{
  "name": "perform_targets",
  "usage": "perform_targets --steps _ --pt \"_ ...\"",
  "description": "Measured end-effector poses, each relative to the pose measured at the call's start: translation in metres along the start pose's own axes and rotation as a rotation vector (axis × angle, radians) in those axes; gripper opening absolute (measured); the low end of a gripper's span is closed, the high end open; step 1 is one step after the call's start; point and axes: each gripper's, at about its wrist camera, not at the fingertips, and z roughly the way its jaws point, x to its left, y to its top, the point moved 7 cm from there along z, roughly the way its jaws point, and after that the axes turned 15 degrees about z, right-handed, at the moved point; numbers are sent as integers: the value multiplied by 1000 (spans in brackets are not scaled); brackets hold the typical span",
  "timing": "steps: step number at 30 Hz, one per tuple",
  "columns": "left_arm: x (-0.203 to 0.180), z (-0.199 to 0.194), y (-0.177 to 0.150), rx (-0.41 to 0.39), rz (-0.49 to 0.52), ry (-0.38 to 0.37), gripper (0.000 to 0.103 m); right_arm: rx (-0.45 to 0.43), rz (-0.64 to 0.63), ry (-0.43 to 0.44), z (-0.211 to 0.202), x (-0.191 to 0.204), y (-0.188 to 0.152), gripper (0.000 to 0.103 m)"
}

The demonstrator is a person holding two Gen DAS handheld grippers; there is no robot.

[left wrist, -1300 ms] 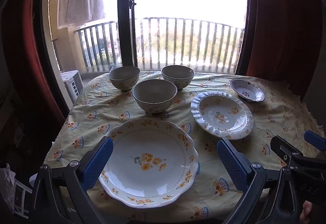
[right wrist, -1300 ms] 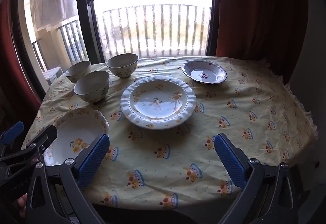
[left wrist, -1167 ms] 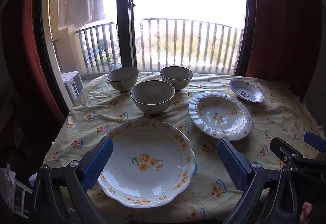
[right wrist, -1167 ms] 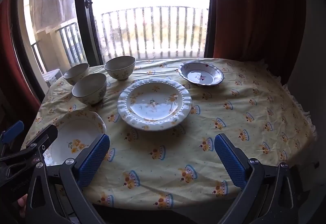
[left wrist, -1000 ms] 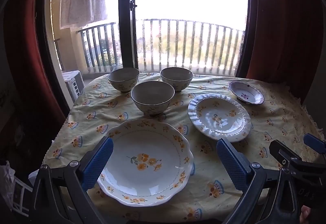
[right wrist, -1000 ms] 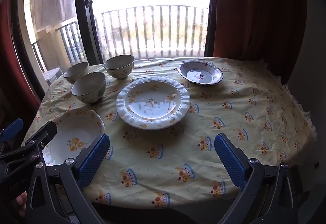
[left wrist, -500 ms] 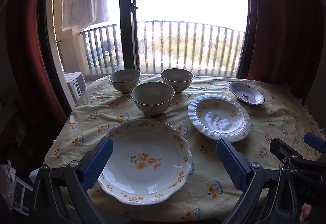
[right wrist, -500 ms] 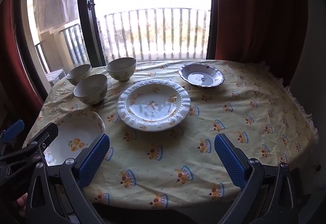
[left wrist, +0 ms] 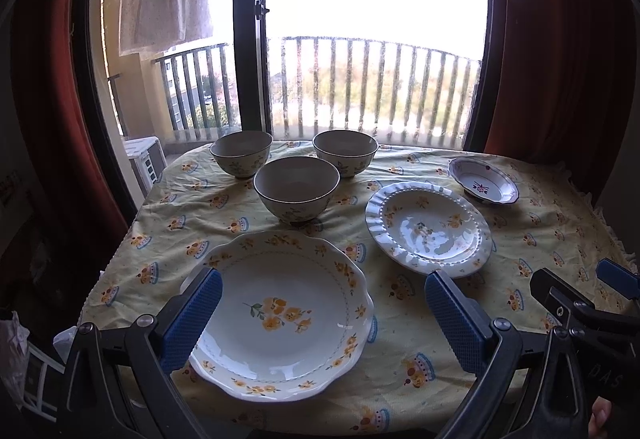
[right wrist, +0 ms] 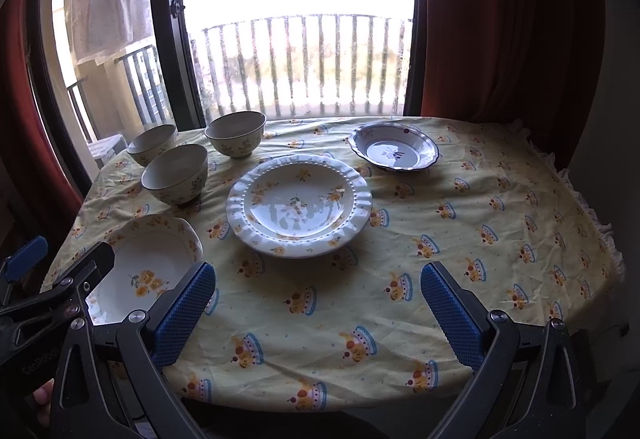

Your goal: Organize plates and bowls

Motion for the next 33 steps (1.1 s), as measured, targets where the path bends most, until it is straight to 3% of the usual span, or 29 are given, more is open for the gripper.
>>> perform_targets --steps 33 --pt "-2 1 0 0 1 1 101 2 4 0 3 -2 2 103"
